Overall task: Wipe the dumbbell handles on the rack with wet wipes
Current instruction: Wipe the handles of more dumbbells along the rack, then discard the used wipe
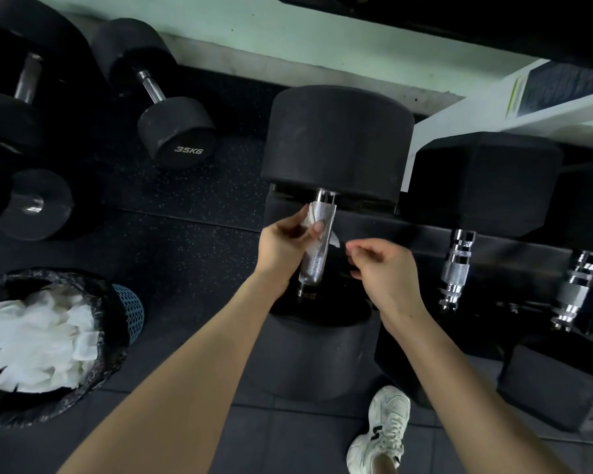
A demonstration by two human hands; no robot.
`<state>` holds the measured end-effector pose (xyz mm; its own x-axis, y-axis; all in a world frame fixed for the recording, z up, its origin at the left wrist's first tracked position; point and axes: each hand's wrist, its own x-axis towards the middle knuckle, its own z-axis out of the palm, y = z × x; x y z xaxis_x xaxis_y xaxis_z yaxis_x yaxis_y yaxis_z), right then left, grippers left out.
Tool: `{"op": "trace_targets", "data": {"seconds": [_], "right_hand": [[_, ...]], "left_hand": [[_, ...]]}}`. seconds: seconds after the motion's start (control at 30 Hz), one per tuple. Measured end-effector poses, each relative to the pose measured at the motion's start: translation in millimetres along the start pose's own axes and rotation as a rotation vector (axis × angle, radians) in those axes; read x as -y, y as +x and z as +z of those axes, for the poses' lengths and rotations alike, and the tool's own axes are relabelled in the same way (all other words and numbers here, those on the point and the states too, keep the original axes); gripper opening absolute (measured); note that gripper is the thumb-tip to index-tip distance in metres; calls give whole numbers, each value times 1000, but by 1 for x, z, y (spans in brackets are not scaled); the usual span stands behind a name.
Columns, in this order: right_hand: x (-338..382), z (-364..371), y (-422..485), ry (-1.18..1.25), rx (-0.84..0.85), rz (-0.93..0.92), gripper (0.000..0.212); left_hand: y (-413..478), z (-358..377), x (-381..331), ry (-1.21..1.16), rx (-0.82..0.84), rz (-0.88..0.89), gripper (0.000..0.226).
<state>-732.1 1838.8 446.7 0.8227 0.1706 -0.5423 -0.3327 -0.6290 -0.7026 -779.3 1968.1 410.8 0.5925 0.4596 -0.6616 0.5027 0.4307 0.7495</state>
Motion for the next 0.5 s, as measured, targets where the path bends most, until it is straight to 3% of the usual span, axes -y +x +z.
{"op": "trace_targets", "data": {"seconds": [0.17,0.37,0.5], "right_hand": [[3,-4,-3,0,16,-33,16],[7,-10,-5,4,1,-50,24],[12,-6,-9,-11,1,-56,24]], "left_hand": [[-2,-15,4,104,75,-3,46],[7,-34,6,712,267,-22,29],[9,-30,0,1005,306,36,48]]}}
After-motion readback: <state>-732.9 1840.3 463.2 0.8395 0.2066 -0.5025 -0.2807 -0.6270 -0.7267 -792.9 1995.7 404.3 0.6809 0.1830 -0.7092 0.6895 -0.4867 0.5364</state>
